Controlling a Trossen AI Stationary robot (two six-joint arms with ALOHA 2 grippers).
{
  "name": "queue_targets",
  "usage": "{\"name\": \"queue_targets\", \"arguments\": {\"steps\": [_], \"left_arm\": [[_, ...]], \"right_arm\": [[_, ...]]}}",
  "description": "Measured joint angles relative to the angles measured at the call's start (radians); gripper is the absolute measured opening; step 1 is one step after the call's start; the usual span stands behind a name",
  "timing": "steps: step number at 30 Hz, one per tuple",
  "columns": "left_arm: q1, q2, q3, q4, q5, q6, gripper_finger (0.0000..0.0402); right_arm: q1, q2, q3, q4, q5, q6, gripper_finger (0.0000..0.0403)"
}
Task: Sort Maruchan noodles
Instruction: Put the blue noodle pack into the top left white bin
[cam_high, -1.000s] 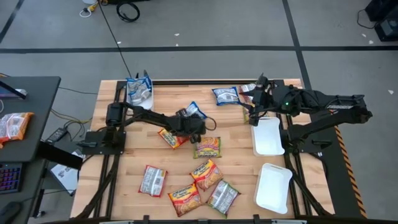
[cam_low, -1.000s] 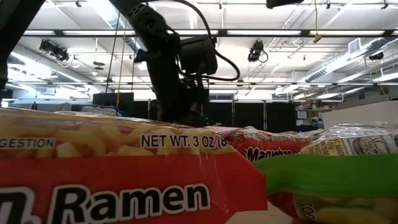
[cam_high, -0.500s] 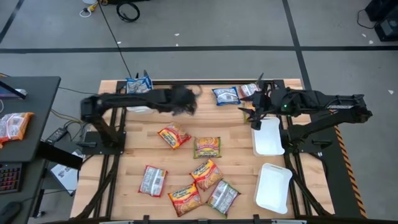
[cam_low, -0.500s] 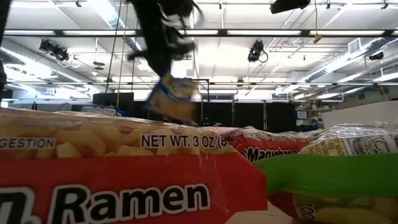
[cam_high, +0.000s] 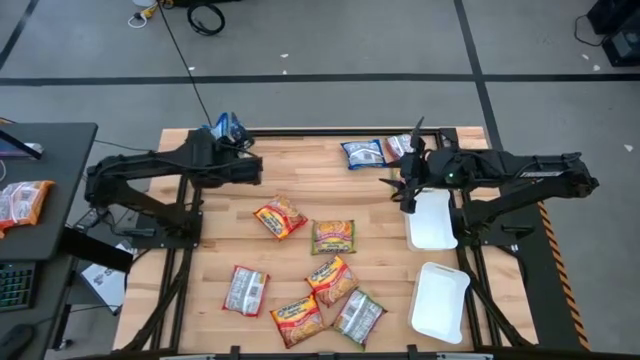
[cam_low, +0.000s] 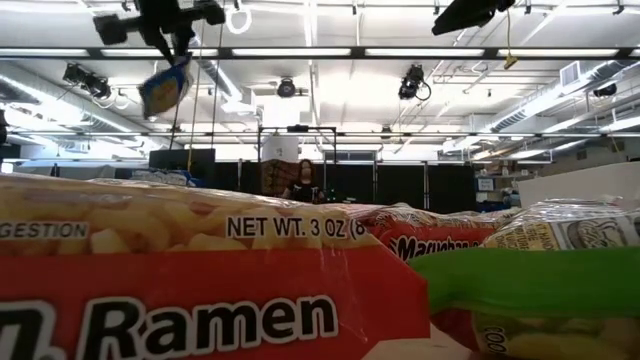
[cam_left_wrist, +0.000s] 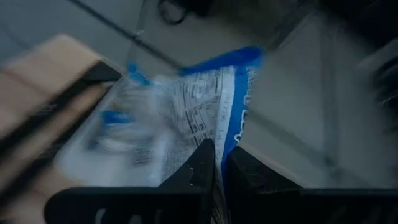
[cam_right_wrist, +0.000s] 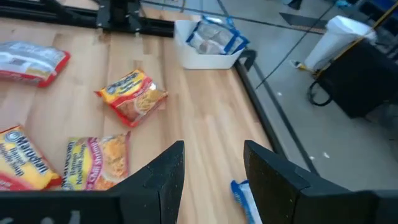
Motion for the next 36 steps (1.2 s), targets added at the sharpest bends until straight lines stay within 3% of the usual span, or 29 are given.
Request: {"name": "queue_targets", "arguments": {"steps": [4, 9, 13, 24, 29, 36], "left_arm": [[0.070, -0.022, -0.085, 0.152, -0.007, -0.062, 0.0021], [0.151, -0.012, -0.208, 0.463, 0.059, -0.066, 0.0027], [0.214, -0.011, -0.303, 0.618, 0.094, -0.067, 0.0026], [0.349, -0.150, -0.431, 0.561, 0.163, -0.064, 0.0022], [0.293, -0.219, -0.450, 0.587, 0.188, -0.059, 0.0023], [0.199, -0.333, -0.449, 0.553, 0.074, -0.054, 0.0023]], "right_arm": [[0.000, 0.002, -0.027, 0.009, -0.008, 0.033, 0.0170], [0.000, 0.001, -0.051, 0.008, -0.010, 0.087, 0.0170], [0.001, 0.001, -0.059, 0.008, -0.010, 0.114, 0.0170], [-0.002, -0.002, -0.059, 0.006, -0.014, 0.179, 0.0170], [-0.021, -0.017, -0.059, 0.006, 0.015, 0.186, 0.0170], [-0.028, -0.020, -0.059, 0.005, 0.011, 0.193, 0.0170]]}}
